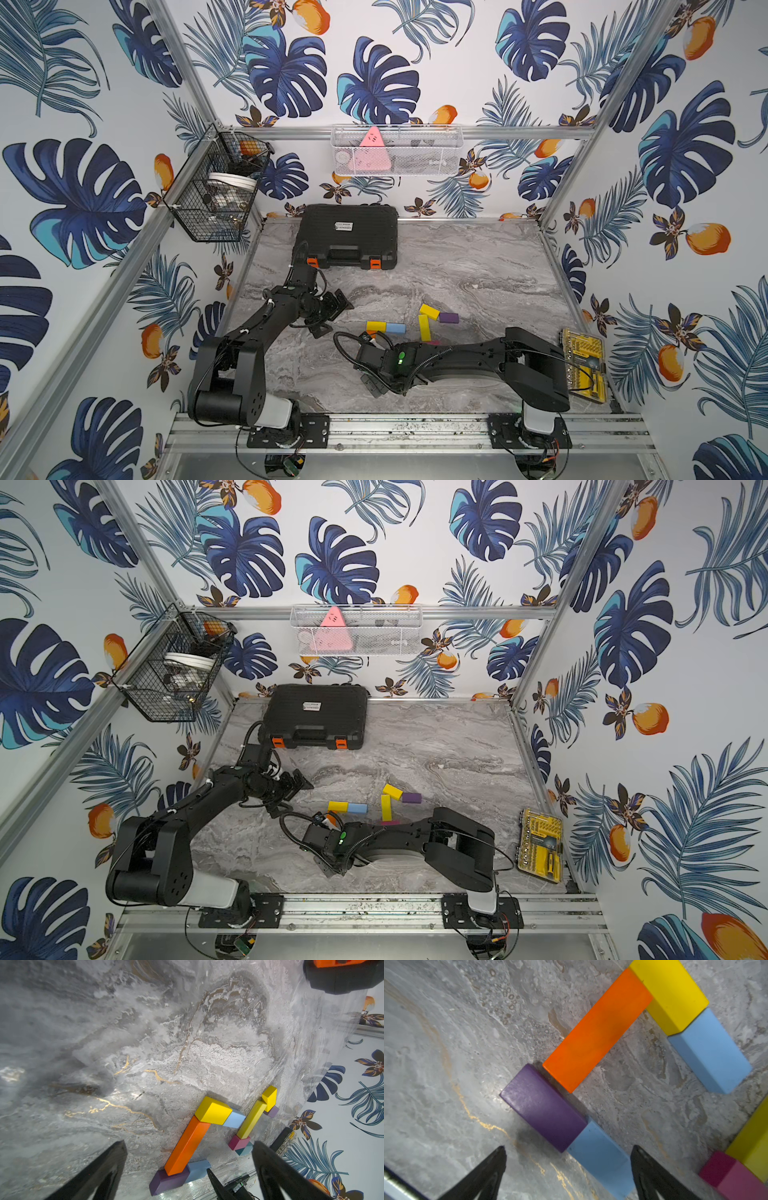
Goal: Assemble the letter c with building blocks
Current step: Adjust the building block at the center of the board.
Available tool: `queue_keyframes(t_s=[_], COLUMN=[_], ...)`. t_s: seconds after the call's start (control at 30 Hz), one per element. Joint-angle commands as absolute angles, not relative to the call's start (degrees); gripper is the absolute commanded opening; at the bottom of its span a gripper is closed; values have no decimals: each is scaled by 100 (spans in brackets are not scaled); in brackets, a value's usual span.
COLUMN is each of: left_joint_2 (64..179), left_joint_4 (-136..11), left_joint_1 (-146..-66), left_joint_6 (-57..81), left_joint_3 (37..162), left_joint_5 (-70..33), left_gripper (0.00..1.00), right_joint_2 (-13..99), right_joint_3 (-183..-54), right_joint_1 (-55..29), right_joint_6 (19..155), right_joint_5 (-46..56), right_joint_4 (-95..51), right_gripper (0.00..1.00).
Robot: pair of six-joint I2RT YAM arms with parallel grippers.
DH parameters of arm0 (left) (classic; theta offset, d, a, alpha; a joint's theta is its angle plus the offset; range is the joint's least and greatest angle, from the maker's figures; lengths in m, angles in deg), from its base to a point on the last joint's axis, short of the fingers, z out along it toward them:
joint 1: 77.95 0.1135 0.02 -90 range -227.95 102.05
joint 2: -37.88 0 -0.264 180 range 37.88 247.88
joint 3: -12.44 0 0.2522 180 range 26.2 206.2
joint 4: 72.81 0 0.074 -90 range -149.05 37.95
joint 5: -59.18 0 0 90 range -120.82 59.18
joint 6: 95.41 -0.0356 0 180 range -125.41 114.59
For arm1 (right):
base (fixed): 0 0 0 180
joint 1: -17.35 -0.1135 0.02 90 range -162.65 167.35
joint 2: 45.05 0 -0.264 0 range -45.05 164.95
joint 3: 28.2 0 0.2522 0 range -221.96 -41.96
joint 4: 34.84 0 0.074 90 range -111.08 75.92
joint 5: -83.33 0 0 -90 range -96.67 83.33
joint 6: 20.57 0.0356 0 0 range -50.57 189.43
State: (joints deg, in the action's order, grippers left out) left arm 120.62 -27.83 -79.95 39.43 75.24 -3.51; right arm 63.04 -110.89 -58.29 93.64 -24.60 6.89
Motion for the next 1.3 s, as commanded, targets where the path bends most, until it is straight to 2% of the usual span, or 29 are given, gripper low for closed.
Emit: queue_keyframes(t_s=[0.0,0.97,1.27], left_joint_2=[12068,11985,11815], left_joint_4=[-2794,-2947,-2969], left_joint_1=[-7980,-7988,-8072], left_joint_6=[3855,3983,3986], left_joint_3=[7537,7393,7174], left_joint_5=[-256,-191,-111], left_gripper=[99,99,99], right_joint_2=[6399,6380,5721], right_joint_3=[-11170,-11010,-10813], right_joint_1=[-5833,-5440,-5353], right_joint_6=[9290,9298,9623], right_joint_5=[-2605,-2570,-2397], right_joint_4=[784,617,747], right_gripper=[95,94,94])
